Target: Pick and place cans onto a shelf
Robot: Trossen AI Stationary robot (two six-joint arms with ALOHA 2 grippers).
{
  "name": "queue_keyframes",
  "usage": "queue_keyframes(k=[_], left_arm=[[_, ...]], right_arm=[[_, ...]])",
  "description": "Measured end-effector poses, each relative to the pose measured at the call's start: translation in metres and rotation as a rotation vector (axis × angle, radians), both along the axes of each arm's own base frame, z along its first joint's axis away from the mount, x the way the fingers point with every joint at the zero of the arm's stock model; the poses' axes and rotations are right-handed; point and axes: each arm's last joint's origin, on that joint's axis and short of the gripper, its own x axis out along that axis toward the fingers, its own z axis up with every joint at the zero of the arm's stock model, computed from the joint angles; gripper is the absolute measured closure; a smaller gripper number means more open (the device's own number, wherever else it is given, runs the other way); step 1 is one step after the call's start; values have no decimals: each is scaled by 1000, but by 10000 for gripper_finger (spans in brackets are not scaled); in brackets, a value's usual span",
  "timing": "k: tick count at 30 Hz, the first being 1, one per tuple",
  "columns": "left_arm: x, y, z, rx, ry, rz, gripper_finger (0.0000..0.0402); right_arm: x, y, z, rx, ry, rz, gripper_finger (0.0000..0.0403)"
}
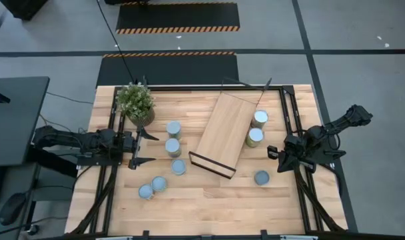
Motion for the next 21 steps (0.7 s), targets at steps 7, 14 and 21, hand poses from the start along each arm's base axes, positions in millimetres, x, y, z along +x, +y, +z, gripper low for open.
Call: queue_keyframes(k=[7,14,21], left_arm=[[0,0,0,0,0,0,2],[0,0,0,0,-1,0,2],[0,0,4,-57,-35,-1,2]], right_arm=[[0,0,0,0,0,0,385],[0,0,0,0,0,0,385],[0,0,0,0,0,0,385]])
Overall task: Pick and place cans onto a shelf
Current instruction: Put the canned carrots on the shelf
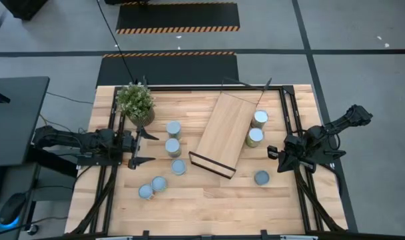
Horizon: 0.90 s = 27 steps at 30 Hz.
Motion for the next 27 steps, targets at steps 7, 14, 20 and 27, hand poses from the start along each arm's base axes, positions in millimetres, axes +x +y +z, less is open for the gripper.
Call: queue_keyframes(k=[7,14,20,27], left_arm=[[-1,0,12,-389,-84,-35,2],[-2,0,17,-487,-132,-58,2],[-2,1,17,-544,-128,-56,2],[-2,1,19,-562,-147,-50,2]], right_arm=[[0,0,0,0,0,0,385],[0,0,0,0,-1,0,385],[0,0,0,0,0,0,385],[0,0,0,-60,-55,-40,385]])
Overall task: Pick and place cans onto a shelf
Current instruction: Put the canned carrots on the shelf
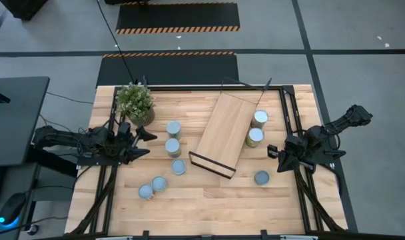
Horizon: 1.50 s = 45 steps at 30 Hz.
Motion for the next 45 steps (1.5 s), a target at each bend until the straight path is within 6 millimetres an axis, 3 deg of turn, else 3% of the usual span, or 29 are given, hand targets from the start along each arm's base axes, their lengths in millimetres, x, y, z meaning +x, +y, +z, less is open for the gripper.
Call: queue_keyframes(k=[6,11,16,23,27,33,45], left_arm=[[0,1,0,78,1,57,2],[0,1,-1,185,0,88,2],[0,2,-2,242,12,132,2],[1,3,-2,270,23,171,2],[0,3,-1,275,10,178,2],[1,4,12,244,-2,186,2],[25,3,28,346,125,279,2]], right_arm=[[5,-10,3,-433,-317,-526,385],[5,-23,8,-318,-203,-874,385],[5,-34,8,-405,-125,-1172,385],[5,-40,10,-442,-134,-1258,385],[4,-41,11,-359,-130,-1252,385],[4,-41,13,-344,-155,-1240,386],[3,-40,16,-381,-228,-1186,389]])
